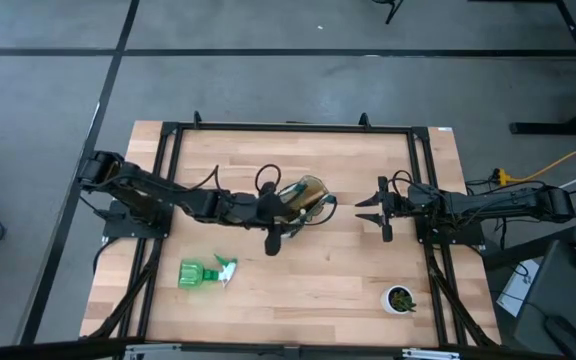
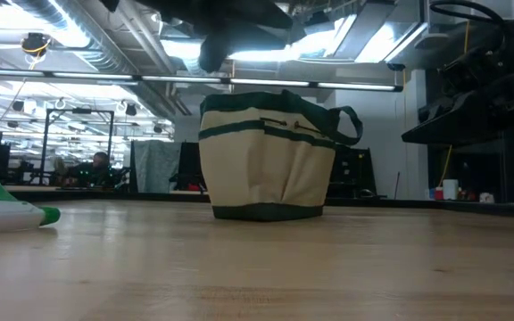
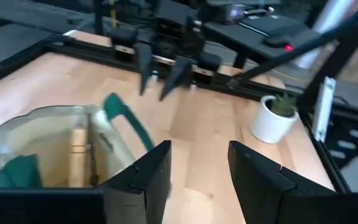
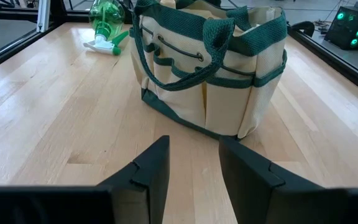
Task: Pick & Place Garden tools in Gardening bag
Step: Put the spray bottle into the gardening bag
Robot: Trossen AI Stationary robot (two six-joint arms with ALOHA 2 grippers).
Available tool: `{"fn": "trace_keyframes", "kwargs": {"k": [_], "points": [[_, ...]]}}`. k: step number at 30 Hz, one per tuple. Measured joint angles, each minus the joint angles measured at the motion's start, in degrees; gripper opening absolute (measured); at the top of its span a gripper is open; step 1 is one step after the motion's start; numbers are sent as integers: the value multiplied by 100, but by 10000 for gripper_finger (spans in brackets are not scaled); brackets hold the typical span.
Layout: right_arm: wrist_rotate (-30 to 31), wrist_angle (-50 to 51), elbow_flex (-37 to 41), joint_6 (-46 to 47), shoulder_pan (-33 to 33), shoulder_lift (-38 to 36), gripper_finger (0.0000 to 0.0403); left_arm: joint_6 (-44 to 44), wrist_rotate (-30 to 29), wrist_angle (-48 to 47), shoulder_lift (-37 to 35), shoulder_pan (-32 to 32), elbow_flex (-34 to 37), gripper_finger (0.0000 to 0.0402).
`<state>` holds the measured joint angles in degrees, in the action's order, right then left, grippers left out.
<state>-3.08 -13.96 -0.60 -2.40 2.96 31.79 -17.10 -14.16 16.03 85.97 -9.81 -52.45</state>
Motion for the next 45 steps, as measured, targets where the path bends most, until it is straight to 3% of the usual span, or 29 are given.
{"fn": "trace_keyframes", "kwargs": {"k": [10, 18, 33, 45], "points": [[1, 0, 0, 0, 0, 0, 144, 820, 523, 0, 0, -460, 0, 151], [1, 0, 0, -1, 0, 0, 144, 850, 680, -263, 0, -837, 0, 149], [-1, 0, 0, -1, 0, 0, 144, -456, 680, -1283, 2, -1391, 0, 145], [1, 0, 0, -1, 0, 0, 144, -2077, 679, -2244, 4, -1767, 4, 145]]}}
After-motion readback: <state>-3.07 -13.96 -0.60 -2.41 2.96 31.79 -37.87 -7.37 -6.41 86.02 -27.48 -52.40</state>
